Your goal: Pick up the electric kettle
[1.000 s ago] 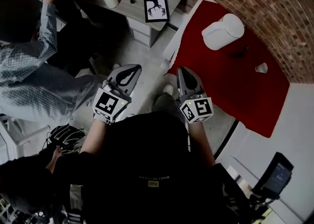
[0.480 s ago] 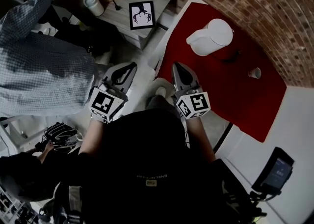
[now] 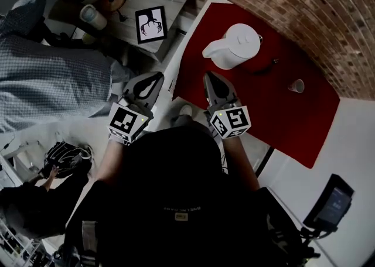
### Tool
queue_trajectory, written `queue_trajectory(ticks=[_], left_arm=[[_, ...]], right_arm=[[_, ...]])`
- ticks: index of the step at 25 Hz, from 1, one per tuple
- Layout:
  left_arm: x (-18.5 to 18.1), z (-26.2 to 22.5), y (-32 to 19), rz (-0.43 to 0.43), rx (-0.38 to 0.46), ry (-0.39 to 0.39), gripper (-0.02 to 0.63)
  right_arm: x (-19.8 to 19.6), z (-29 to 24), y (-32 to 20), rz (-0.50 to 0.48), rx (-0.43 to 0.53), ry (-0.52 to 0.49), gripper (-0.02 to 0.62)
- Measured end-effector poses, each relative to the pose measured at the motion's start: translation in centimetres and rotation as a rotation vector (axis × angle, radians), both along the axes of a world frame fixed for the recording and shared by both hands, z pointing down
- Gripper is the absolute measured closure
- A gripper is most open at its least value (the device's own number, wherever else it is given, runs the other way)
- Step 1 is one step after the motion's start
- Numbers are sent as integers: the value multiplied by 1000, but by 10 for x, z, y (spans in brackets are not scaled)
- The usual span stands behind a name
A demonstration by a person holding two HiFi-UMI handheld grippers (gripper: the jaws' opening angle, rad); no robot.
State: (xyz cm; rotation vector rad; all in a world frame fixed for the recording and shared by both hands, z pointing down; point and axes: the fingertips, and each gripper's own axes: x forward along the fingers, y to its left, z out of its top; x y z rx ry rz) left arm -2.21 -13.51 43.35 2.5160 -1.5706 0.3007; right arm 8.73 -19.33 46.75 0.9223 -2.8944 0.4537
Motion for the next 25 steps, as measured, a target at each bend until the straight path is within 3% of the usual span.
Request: queue_trajectory(ticks=[12,25], left_arm=[[25,6,-26,42,-43,15,601],[10,20,-33,57,-77,15,581]], right_arm=[[27,22,-30,57,-47,44,595],[29,63,-54,130,-101,101,586]])
